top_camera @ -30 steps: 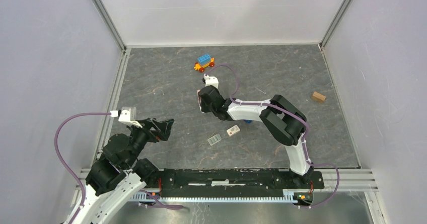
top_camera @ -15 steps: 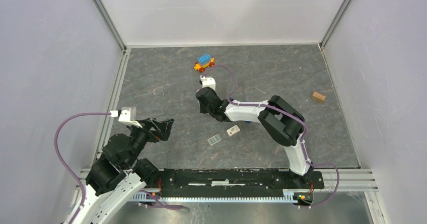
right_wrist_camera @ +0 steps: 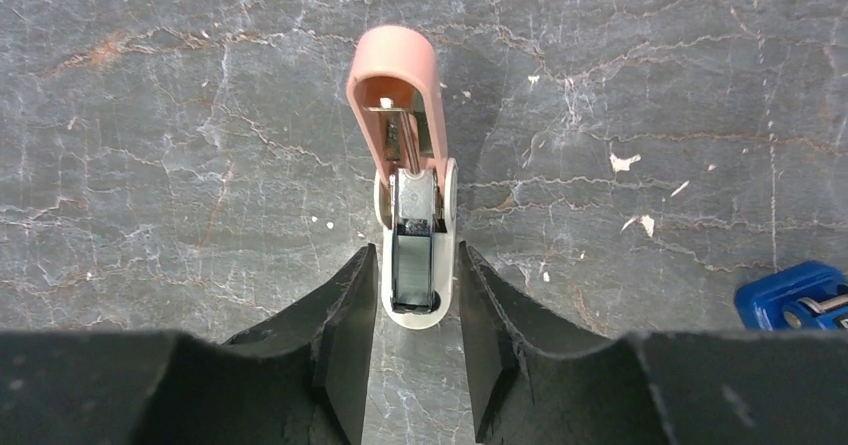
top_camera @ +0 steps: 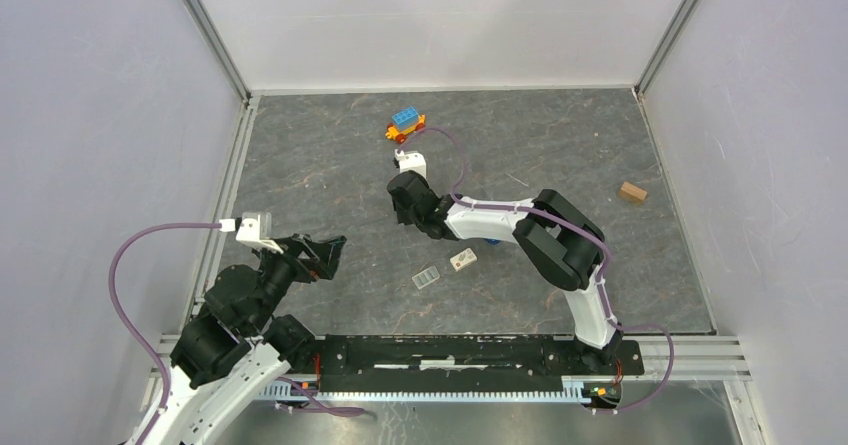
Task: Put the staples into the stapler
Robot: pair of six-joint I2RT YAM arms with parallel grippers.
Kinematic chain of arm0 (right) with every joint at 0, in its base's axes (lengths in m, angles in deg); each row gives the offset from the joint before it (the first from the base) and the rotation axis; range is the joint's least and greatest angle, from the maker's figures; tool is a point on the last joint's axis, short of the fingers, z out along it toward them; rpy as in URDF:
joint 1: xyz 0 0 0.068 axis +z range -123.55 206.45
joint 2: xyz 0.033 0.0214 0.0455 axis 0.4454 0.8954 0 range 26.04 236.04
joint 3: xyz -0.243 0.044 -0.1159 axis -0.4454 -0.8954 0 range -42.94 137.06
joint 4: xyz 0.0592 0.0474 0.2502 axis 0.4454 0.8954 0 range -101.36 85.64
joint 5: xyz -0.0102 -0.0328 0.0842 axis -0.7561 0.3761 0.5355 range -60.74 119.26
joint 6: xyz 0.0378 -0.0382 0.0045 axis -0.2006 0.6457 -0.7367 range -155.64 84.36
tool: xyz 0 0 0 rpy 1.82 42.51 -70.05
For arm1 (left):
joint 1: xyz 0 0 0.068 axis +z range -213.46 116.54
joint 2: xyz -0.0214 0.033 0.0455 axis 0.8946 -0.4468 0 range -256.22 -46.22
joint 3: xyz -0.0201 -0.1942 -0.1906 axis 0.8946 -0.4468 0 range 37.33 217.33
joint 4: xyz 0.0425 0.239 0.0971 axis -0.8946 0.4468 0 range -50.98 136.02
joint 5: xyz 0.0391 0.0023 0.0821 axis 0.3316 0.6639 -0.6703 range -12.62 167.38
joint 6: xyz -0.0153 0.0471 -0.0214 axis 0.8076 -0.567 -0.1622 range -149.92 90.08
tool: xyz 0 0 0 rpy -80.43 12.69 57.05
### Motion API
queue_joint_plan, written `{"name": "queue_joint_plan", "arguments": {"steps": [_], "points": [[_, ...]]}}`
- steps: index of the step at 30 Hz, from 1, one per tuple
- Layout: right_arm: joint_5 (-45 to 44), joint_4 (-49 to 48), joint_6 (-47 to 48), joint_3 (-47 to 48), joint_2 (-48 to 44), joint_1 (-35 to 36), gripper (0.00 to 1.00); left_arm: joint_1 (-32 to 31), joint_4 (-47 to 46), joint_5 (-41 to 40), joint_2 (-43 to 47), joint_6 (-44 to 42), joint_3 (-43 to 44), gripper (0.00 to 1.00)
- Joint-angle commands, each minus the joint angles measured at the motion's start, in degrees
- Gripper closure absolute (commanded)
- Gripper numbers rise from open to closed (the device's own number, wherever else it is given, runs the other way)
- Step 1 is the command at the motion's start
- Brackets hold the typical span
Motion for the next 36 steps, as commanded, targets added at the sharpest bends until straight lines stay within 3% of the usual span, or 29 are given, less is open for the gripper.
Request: {"name": "queue_joint_plan", "arguments": {"steps": [1,13,36], "points": [[-1.6,2.7,3.1,5.6,-1.5,0.3,0.58,-0.2,-0.5,-1.0,-2.0,-2.7,0.6,0.0],[-0.8,4.1,7.0,5.3,-0.5,0.5,0.57,-0.2,0.1,-2.3,0.3,-1.7,0.4,0.0],[0.2,5.3,6.2,6.7,2.8,0.7,0.6,-0.2,-0.2,-1.4,-0.2,-1.5,0.5,0.0]]}}
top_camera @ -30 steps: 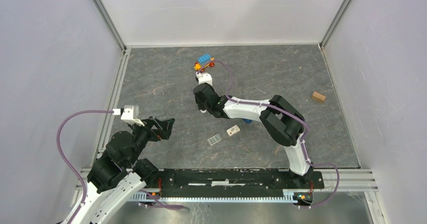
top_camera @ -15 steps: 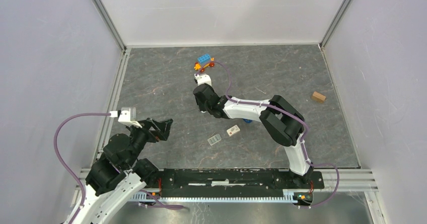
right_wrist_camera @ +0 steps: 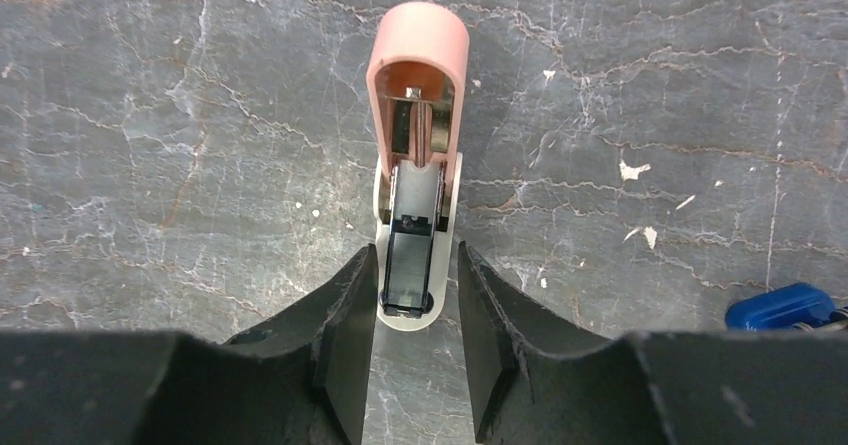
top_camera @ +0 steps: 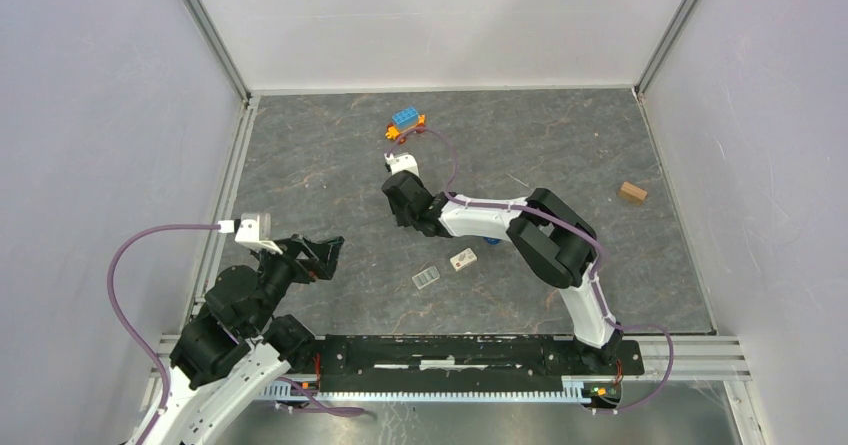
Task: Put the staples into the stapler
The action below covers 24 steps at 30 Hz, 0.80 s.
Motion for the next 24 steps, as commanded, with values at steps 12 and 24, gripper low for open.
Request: {"name": "queue_joint_plan", "arguments": {"steps": [12,24], "points": [[0.1,-3.7,3.5,-4.2,-3.3,0.9,0.81,-0.2,-2.0,4.1,-6.3,-0.7,0.9,0.08],[9.6,-17.2,15.9,-26.8,-16.2,0.9,0.83,4.3,-14.2,17.6,-19.5,16.1,-8.7,0.16]]}}
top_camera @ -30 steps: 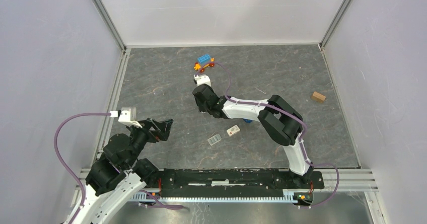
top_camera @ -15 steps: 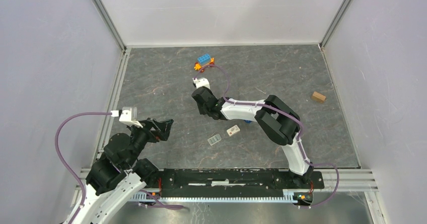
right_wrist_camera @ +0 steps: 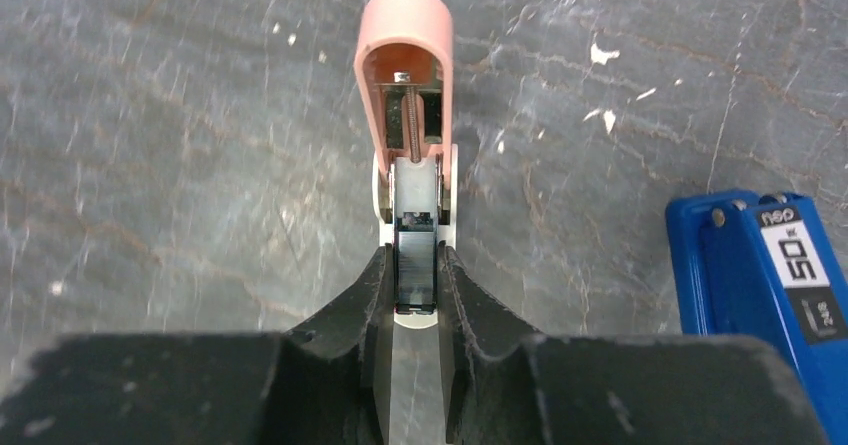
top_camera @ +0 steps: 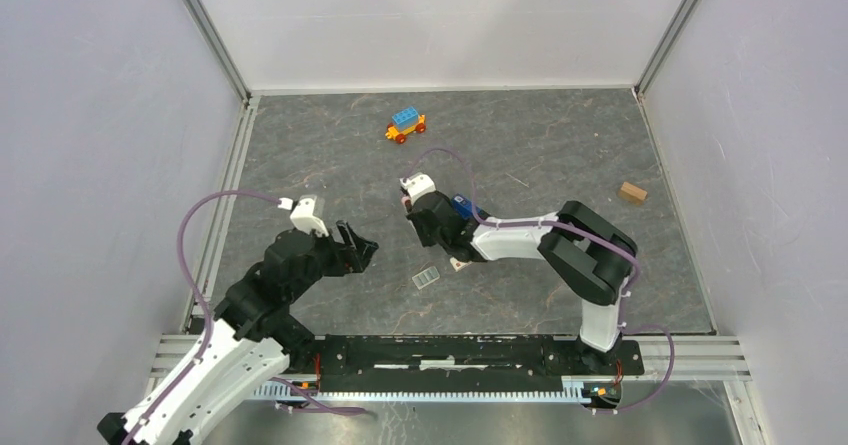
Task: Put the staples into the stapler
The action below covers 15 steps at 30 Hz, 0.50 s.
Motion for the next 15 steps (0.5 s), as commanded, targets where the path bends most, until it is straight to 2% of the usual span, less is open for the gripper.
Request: {"name": "queue_joint_plan", "arguments": {"steps": [1,4,6,8,15], "points": [[7.4,-6.5,7.1,-8.3,-5.9,0.3,0.83,5.1,-10.5,10.2,-2.9,12.2,-6.1,0.17],[11.3,-11.1,8.9,-13.5,-8.8,0.3,0.84,12.8,-18.1,17.9,-6.2,19.2,-11.7,0.24],[13.1,-12.7,10.2,-15.5,-10.0,0.3,0.84,16.5,-23.6,20.2,-9.0,22.4,-14.5,0.31],[14.9,-14.0,11.3,-16.5,-10.3,0.3,0.84,18.0,-25.9,18.3,-13.1,23.8,-15.5,0.35],[19.6,-17.0,13.7,-15.3,-8.0,0.7,0.84,18.1,-37.0,17.0,-29.6,24.1,-14.5,0.37]]}}
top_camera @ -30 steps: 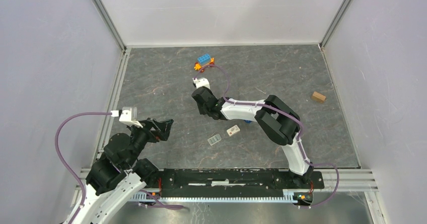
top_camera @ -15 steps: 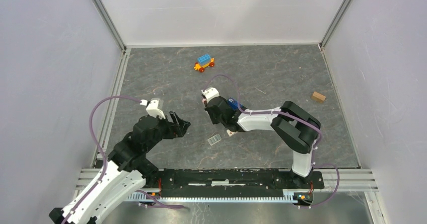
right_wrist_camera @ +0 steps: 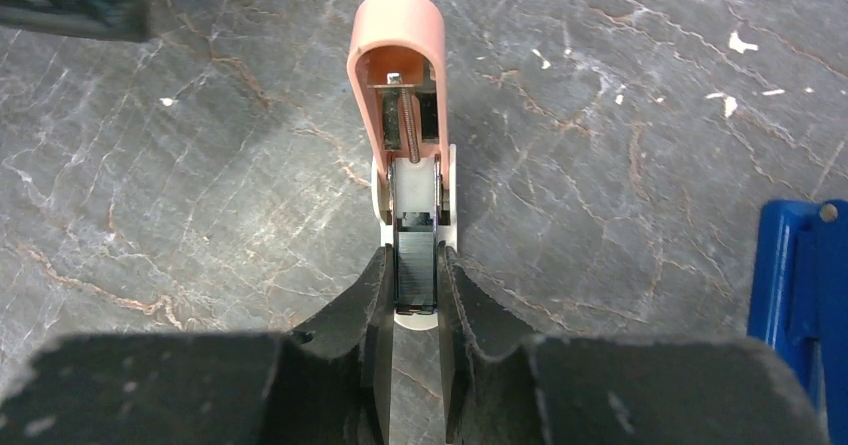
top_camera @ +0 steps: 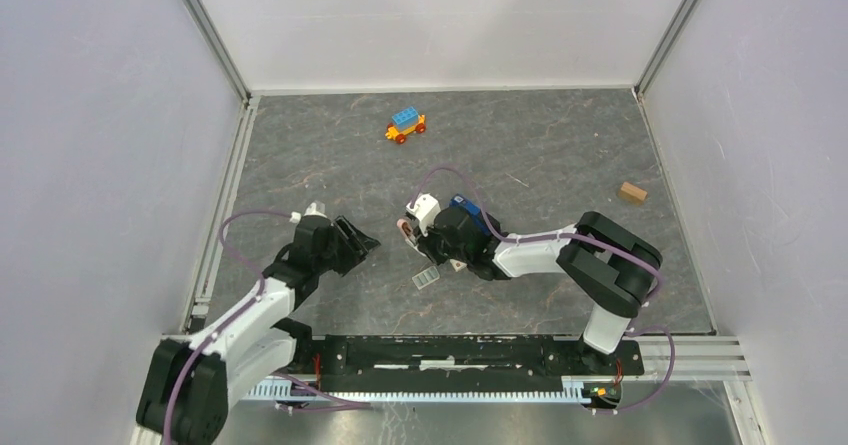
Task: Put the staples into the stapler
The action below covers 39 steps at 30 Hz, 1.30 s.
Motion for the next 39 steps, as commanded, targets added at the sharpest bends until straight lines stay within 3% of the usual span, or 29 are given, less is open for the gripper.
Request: {"name": "queue_joint_plan", "arguments": {"steps": [1,7,15,21,32,39], "points": [[5.3,-3.3,2.5,1.7,1.6,0.6,0.84,0.4,-12.1,1.3,-7.3,2.8,1.9,0.38],[6.8,-3.7,3.6,4.4,5.1,0.7,0.85,0.4,-17.3,1.4,-13.6,1.5,2.8,0.43],[9.0,-4.7,4.6,6.9,8.6,1.0,0.9,0.4,-19.1,1.5,-15.1,0.1,3.4,0.43],[9.8,-5.9,4.7,7.3,9.3,1.1,0.9,1.7,-8.7,-3.5,-17.9,-2.4,8.7,0.44],[11.3,-6.2,4.5,9.0,11.1,1.1,0.9,2.7,-13.7,4.2,-25.0,-0.9,11.0,0.5],[10.7,-5.8,4.6,8.8,11.0,1.2,0.9,2.7,-19.2,8.5,-24.1,-0.1,9.4,0.52]]}}
